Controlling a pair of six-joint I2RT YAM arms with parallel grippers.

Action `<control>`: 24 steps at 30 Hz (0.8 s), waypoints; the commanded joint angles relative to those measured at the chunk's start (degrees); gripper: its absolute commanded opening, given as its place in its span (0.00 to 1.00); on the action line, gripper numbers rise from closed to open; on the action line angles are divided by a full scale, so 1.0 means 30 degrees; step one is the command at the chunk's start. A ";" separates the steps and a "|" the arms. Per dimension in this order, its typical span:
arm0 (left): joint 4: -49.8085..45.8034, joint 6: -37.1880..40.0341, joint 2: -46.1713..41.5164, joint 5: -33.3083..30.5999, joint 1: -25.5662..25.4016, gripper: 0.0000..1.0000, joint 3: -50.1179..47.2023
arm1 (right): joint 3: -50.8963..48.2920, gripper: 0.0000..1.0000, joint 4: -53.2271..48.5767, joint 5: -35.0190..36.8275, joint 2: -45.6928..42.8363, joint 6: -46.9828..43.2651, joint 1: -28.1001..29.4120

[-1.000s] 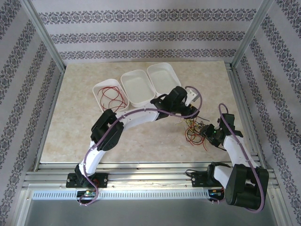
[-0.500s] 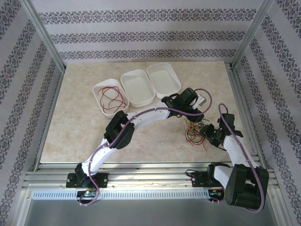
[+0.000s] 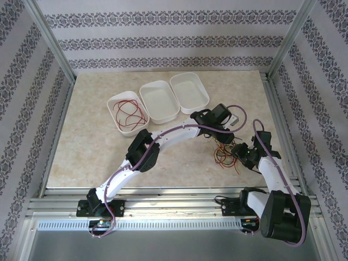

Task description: Untangle the cables

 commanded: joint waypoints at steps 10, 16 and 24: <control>-0.1155 -0.0137 -0.0009 -0.0909 -0.0248 0.19 0.0360 | -0.0077 0.44 0.0390 0.0389 -0.0221 0.0165 0.0176; 0.0630 -0.0313 -0.1633 -0.1389 -0.0251 0.12 -0.1490 | 0.0148 0.44 0.0107 0.0446 -0.0390 -0.0359 0.0432; 0.3074 -0.0693 -0.4591 -0.1020 -0.0084 0.10 -0.4695 | 0.0349 0.45 0.0104 0.0623 -0.0426 -0.0391 0.0961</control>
